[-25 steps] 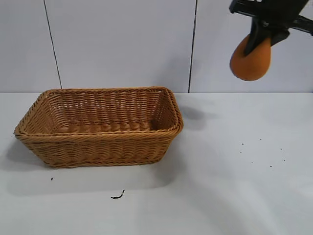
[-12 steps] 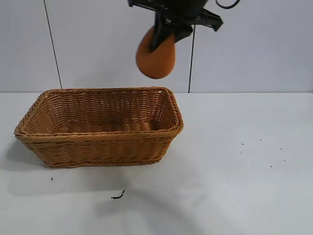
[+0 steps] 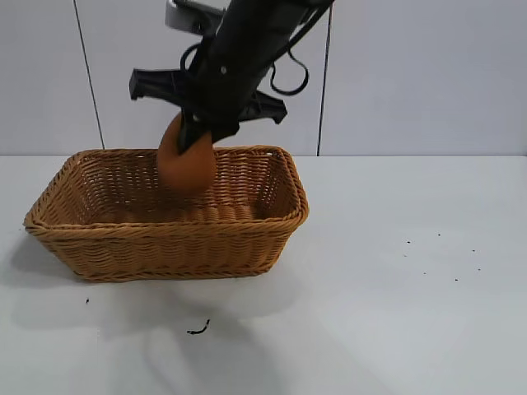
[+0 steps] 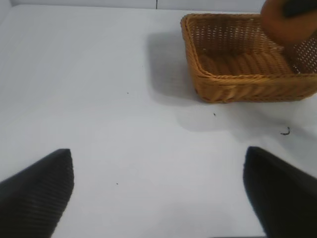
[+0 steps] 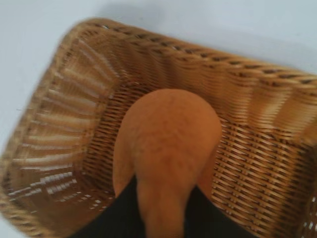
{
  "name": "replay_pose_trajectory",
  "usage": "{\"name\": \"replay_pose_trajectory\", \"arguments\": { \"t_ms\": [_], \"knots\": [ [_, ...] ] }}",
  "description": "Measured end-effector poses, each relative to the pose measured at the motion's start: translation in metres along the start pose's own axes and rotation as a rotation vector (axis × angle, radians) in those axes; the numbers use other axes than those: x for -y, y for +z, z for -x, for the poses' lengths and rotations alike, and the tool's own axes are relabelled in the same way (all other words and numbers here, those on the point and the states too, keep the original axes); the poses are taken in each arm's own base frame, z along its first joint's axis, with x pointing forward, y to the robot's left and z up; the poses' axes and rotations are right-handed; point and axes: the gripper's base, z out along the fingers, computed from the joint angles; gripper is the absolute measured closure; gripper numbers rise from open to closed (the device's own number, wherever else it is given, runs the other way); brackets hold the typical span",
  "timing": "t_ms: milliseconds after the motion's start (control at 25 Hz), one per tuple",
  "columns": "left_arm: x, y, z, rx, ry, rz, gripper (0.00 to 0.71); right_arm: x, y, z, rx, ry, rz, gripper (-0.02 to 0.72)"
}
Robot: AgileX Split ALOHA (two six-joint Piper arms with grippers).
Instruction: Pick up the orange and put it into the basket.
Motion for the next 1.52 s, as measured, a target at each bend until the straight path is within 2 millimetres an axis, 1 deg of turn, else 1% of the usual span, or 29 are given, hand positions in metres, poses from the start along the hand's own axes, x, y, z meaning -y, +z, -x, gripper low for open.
{"name": "replay_pose_trajectory", "arguments": {
  "t_ms": [40, 80, 200, 240, 280, 320, 400, 440, 560, 600, 680, 720, 800, 880, 960, 1160, 1240, 1360, 1520],
  "knots": [
    [0.000, 0.000, 0.000, 0.000, 0.000, 0.000, 0.044, 0.000, 0.000, -0.001, -0.006, 0.000, -0.001, 0.588],
    [0.000, 0.000, 0.000, 0.000, 0.000, 0.000, 0.044, 0.000, 0.000, -0.001, -0.011, 0.000, -0.001, 0.521],
    [0.000, 0.000, 0.000, 0.000, 0.000, 0.000, 0.044, 0.000, -0.001, -0.002, -0.035, -0.002, -0.002, 0.238],
    [0.000, 0.000, 0.000, 0.000, 0.000, 0.000, 0.044, 0.000, -0.001, -0.002, -0.035, -0.002, -0.002, 0.238],
    [0.000, 0.000, 0.000, 0.000, 0.000, 0.000, 0.044, -0.001, -0.002, -0.002, -0.049, -0.010, -0.001, 0.134],
    [0.000, 0.000, 0.000, 0.000, 0.000, 0.000, 0.044, -0.003, -0.008, 0.003, -0.066, -0.030, 0.004, 0.057],
    [0.000, 0.000, 0.000, 0.000, 0.000, 0.000, 0.044, -0.006, -0.016, 0.008, -0.089, -0.047, 0.006, 0.028],
    [0.000, 0.000, 0.000, 0.000, 0.000, 0.000, 0.044, -0.009, -0.023, 0.015, -0.092, -0.059, 0.008, 0.020],
    [0.000, 0.000, 0.000, 0.000, 0.000, 0.000, 0.044, -0.015, -0.047, 0.031, -0.108, -0.085, -0.002, 0.012],
    [0.000, 0.000, 0.000, 0.000, 0.000, 0.000, 0.044, -0.015, -0.047, 0.031, -0.108, -0.085, -0.002, 0.012],
    [0.000, 0.000, 0.000, 0.000, 0.000, 0.000, 0.044, -0.016, -0.064, 0.041, -0.110, -0.097, -0.037, 0.009],
    [0.000, 0.000, 0.000, 0.000, 0.000, 0.000, 0.044, -0.014, -0.076, 0.048, -0.109, -0.103, -0.088, 0.010],
    [0.000, 0.000, 0.000, 0.000, 0.000, 0.000, 0.044, -0.005, -0.087, 0.053, -0.111, -0.098, -0.152, 0.010],
    [0.000, 0.000, 0.000, 0.000, 0.000, 0.000, 0.044, 0.013, -0.092, 0.057, -0.114, -0.073, -0.193, 0.010],
    [0.000, 0.000, 0.000, 0.000, 0.000, 0.000, 0.044, 0.037, -0.096, 0.061, -0.112, -0.030, -0.218, 0.010],
    [0.000, 0.000, 0.000, 0.000, 0.000, 0.000, 0.044, 0.121, -0.114, 0.066, -0.101, 0.120, -0.290, 0.010],
    [0.000, 0.000, 0.000, 0.000, 0.000, 0.000, 0.044, 0.157, -0.124, 0.065, -0.092, 0.186, -0.321, 0.010],
    [0.000, 0.000, 0.000, 0.000, 0.000, 0.000, 0.044, 0.203, -0.139, 0.059, -0.080, 0.273, -0.363, 0.010],
    [0.000, 0.000, 0.000, 0.000, 0.000, 0.000, 0.044, 0.249, -0.157, 0.049, -0.070, 0.353, -0.406, 0.010]
  ]
}}
